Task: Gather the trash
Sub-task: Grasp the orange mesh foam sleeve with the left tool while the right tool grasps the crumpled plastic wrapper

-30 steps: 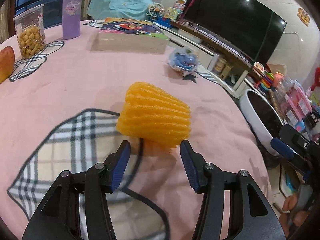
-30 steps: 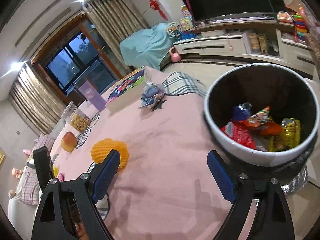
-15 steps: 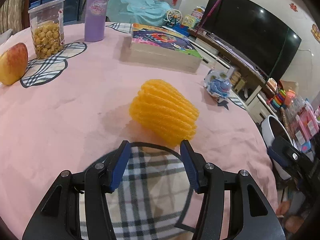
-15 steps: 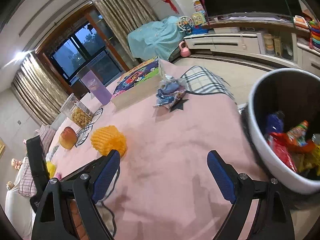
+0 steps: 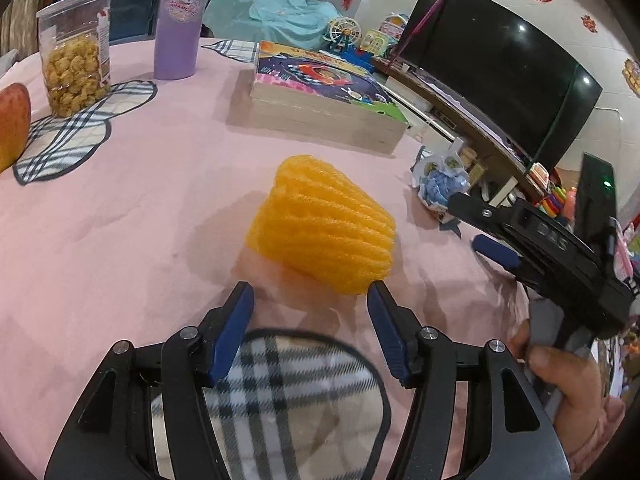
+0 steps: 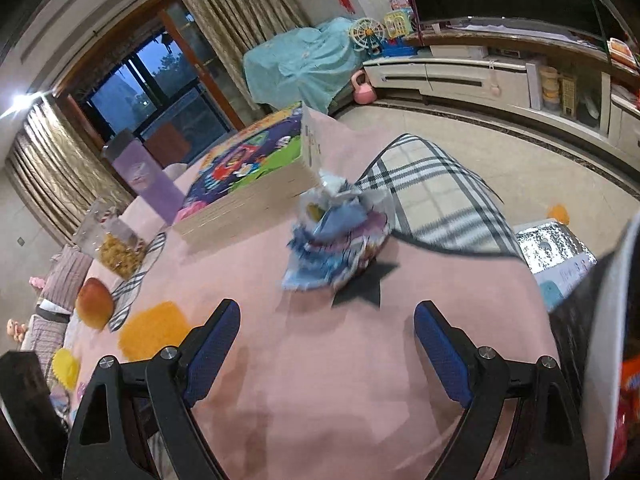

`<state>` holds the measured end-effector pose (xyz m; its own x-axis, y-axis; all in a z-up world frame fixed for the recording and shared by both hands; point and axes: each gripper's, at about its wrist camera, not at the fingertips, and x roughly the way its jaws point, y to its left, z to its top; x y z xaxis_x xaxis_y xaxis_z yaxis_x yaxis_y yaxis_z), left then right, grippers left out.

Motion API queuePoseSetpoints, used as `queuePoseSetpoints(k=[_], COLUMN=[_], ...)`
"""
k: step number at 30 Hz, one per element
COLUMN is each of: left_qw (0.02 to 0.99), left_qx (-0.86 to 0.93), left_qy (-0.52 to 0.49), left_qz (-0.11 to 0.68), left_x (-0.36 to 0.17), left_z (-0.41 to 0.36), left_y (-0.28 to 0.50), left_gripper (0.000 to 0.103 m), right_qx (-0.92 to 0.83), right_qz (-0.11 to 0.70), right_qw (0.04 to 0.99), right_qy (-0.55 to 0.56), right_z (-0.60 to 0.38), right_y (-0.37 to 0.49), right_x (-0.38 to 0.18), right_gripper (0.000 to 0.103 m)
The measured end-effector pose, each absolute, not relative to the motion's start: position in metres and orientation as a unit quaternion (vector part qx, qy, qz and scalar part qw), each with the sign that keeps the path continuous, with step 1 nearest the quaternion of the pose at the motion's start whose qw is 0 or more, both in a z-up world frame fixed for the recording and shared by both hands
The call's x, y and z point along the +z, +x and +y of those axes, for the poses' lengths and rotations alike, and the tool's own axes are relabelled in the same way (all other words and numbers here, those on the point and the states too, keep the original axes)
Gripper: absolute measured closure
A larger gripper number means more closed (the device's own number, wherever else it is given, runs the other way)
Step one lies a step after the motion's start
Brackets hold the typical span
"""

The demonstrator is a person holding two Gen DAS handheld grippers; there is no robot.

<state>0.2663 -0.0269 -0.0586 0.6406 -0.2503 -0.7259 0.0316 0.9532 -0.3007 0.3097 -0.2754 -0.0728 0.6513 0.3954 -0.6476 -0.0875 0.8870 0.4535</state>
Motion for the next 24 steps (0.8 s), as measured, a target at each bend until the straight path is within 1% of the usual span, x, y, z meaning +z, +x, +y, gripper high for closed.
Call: queuePoseSetpoints(k=[6,8,9,10,11,12,13,15,17,18,20,21,24], left_qw=[0.896,0.895,0.894,0.892,0.890,0.889,0.889,0.890,0.892,0.894,0.894,0.893,0.892], left_qx=[-0.094,-0.092,-0.090,-0.087,-0.084,-0.080,-0.077,-0.069,-0.062,-0.058,-0.060,-0.063,-0.071], left_qy=[-0.129,-0.144,-0.152,-0.167,-0.175,-0.178,-0.179,-0.178,-0.172,-0.168,-0.166,-0.168,-0.175], left_qz=[0.415,0.412,0.412,0.411,0.412,0.414,0.415,0.415,0.413,0.411,0.411,0.414,0.411], left_x=[-0.058,-0.057,-0.057,-0.058,-0.058,-0.059,-0.059,-0.059,-0.059,-0.059,-0.061,-0.062,-0.063], left_z=[-0.033,-0.029,-0.027,-0.023,-0.022,-0.021,-0.022,-0.025,-0.028,-0.030,-0.030,-0.029,-0.027], left_y=[0.271,0.268,0.268,0.268,0.270,0.271,0.273,0.276,0.279,0.280,0.283,0.285,0.284], left_gripper=[0.043,0.038,0.033,0.032,0.032,0.031,0.032,0.032,0.032,0.036,0.054,0.069,0.077], right_qx=[0.129,0.125,0.123,0.119,0.117,0.117,0.117,0.117,0.121,0.123,0.127,0.129,0.137], right_qz=[0.394,0.395,0.395,0.394,0.395,0.398,0.401,0.401,0.398,0.396,0.393,0.393,0.390], right_qw=[0.888,0.889,0.890,0.893,0.894,0.894,0.894,0.894,0.895,0.895,0.895,0.895,0.893], right_qy=[0.199,0.195,0.191,0.183,0.177,0.169,0.165,0.161,0.165,0.167,0.169,0.170,0.176], right_z=[-0.279,-0.279,-0.277,-0.275,-0.273,-0.270,-0.268,-0.268,-0.269,-0.270,-0.271,-0.271,-0.273], right_y=[0.333,0.339,0.341,0.342,0.343,0.344,0.345,0.345,0.342,0.340,0.334,0.332,0.319], right_x=[-0.076,-0.077,-0.077,-0.077,-0.077,-0.077,-0.078,-0.078,-0.077,-0.077,-0.075,-0.074,-0.072], right_gripper=[0.013,0.013,0.014,0.016,0.019,0.030,0.043,0.055,0.060,0.062,0.063,0.064,0.065])
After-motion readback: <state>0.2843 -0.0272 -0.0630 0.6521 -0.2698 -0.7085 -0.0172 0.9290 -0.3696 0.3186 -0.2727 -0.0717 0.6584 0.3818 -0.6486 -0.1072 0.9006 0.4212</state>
